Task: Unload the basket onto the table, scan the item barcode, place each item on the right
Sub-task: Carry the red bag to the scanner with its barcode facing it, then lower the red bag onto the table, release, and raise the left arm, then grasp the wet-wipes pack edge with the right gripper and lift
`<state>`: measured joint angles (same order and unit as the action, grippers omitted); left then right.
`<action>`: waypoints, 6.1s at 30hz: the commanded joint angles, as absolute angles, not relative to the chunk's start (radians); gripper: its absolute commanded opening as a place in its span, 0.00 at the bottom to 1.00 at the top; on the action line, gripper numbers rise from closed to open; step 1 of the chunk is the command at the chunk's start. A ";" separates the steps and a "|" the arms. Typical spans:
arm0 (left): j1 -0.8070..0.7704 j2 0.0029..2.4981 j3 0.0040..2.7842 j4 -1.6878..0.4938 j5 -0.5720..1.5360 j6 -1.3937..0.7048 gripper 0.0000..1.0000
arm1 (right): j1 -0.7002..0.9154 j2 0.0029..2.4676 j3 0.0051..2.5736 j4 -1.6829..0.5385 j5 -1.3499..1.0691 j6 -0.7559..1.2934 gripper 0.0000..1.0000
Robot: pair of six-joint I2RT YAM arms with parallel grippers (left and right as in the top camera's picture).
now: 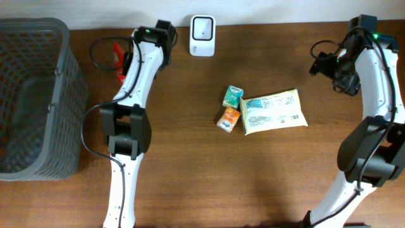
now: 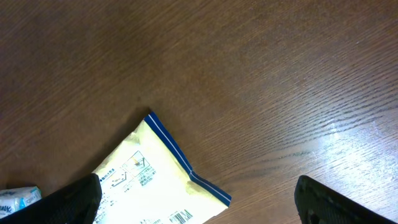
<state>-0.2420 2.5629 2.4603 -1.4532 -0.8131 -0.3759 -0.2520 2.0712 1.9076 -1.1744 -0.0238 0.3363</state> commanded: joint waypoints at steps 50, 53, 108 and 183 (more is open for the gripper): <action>-0.299 2.555 2.507 -1.509 0.035 -0.297 0.00 | -0.252 2.067 1.919 -1.174 -0.011 0.337 0.99; -0.305 2.541 2.597 -1.530 0.038 -0.297 0.00 | -0.252 2.067 1.919 -1.174 -0.011 0.337 0.99; -0.167 2.716 3.129 -1.684 0.003 -0.297 0.99 | -0.252 2.067 1.919 -1.174 -0.011 0.337 0.99; -0.167 2.716 3.129 -1.684 0.003 -0.297 0.99 | -0.124 1.790 0.891 -0.323 -0.390 0.694 0.04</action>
